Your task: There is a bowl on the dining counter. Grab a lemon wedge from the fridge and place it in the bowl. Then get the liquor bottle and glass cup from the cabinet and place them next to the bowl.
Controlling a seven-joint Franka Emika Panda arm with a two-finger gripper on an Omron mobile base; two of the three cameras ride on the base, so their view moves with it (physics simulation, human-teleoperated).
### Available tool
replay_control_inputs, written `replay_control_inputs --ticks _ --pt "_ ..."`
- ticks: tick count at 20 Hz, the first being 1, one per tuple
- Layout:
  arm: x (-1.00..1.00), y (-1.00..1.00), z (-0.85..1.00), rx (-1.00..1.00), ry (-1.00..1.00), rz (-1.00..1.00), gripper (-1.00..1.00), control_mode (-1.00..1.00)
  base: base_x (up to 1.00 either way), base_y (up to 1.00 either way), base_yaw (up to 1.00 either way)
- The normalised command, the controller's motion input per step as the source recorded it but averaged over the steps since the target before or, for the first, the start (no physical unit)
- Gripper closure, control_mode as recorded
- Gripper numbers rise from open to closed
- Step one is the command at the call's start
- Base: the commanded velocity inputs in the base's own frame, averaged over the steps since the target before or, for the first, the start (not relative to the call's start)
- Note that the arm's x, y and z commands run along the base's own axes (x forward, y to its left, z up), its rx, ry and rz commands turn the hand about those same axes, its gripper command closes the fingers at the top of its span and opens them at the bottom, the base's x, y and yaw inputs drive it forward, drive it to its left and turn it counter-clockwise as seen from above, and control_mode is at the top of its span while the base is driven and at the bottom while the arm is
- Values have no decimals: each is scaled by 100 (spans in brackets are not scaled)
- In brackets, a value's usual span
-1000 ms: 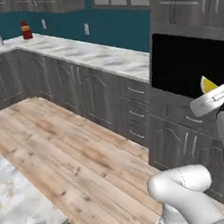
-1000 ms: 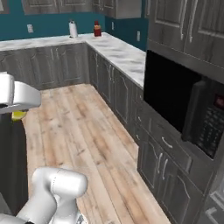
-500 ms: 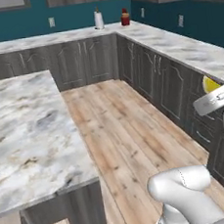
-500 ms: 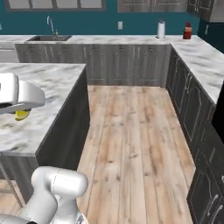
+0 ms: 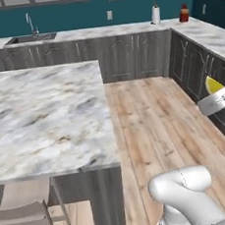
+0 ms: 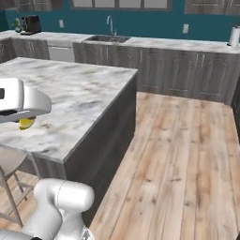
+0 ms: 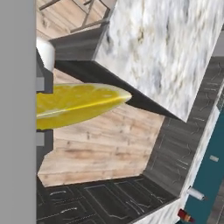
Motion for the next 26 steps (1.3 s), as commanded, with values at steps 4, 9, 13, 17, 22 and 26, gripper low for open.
replay_control_inputs --ticks 4,9,13,17,22,26 --pt "0 0 0 0 0 0 100 100 0 0 40" --pt "0 0 0 0 0 0 100 100 0 0 41" --pt "0 0 0 0 0 0 100 100 0 25 33" --pt "0 0 0 0 0 0 100 100 -1 57 39" --pt "0 0 0 0 0 0 100 100 0 83 14" --pt "0 0 0 0 0 0 100 100 0 100 0"
